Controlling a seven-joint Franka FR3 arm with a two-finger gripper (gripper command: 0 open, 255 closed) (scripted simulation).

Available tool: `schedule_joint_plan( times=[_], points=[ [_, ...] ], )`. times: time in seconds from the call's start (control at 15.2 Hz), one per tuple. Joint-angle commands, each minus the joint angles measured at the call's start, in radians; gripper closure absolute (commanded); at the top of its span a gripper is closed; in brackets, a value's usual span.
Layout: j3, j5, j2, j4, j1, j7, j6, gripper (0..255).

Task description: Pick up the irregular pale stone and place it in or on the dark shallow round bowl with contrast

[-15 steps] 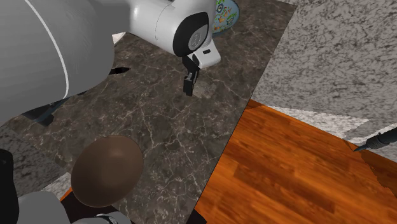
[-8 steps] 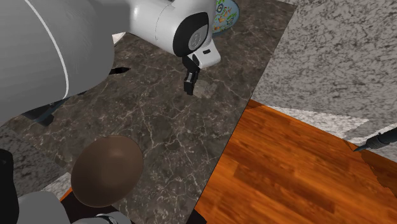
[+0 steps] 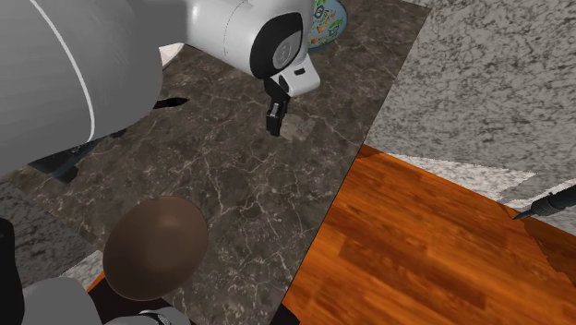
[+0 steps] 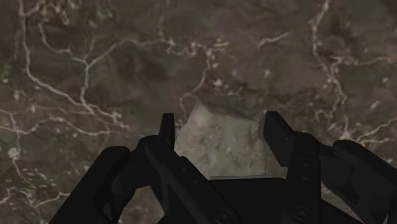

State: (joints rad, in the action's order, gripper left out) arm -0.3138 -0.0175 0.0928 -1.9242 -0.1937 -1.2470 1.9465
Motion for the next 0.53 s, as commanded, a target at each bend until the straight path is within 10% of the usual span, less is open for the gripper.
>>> schedule_joint_plan(
  times=[0.0,0.46],
  points=[
    [0.001,-0.002,-0.007,0.015,-0.001,0.002,-0.021,255],
    [0.001,-0.008,-0.027,0.086,-0.003,0.004,-0.112,255]
  ],
)
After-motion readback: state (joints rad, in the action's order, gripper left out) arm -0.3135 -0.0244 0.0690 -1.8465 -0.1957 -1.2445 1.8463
